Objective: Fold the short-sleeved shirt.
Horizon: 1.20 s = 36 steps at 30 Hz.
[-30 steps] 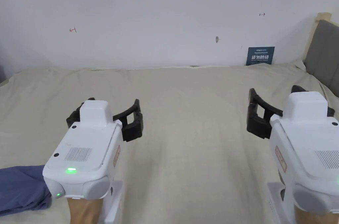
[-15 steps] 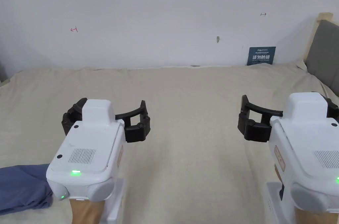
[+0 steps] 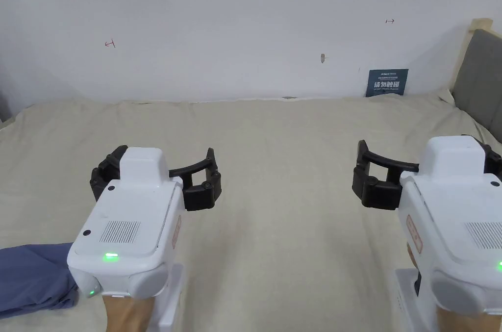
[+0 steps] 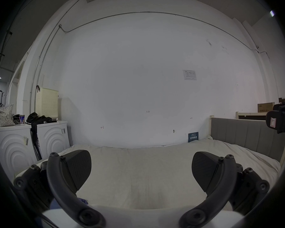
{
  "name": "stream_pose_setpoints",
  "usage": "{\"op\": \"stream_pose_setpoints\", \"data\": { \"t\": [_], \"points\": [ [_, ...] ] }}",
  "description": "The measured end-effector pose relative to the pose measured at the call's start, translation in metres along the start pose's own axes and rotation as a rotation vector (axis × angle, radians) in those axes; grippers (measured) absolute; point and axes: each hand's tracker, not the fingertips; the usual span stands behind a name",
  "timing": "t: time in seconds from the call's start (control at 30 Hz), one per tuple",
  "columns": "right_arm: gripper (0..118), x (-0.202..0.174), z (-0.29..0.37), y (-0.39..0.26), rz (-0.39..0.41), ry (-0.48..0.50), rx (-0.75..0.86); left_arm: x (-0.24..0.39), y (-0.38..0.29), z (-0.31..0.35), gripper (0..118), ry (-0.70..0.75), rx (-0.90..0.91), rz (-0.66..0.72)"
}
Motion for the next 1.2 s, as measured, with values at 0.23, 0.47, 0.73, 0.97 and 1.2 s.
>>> {"op": "stream_pose_setpoints", "data": {
  "t": [0.23,0.47,0.73,0.97,1.2],
  "points": [
    [118,0.0004,-0.0005,-0.001,0.003,0.0,-0.001,-0.0009,-0.0015,0.0007,118,0.005,-0.002,0.0],
    [118,-0.0004,0.0001,-0.0004,0.01,0.002,0.004,-0.0016,-0.0022,0.0012,118,0.005,-0.001,0.001],
    [118,-0.0007,0.001,0.0002,0.01,0.001,0.006,-0.003,-0.0025,0.0023,118,0.013,0.006,0.007],
    [118,-0.0014,0.0015,0.0005,0.01,-0.003,0.006,-0.0046,-0.0022,0.0032,118,0.014,0.002,0.01],
    [118,-0.0021,0.0025,0.0009,0.009,-0.003,0.007,-0.0053,-0.0025,0.0044,118,0.013,0.002,0.008]
  ]
}}
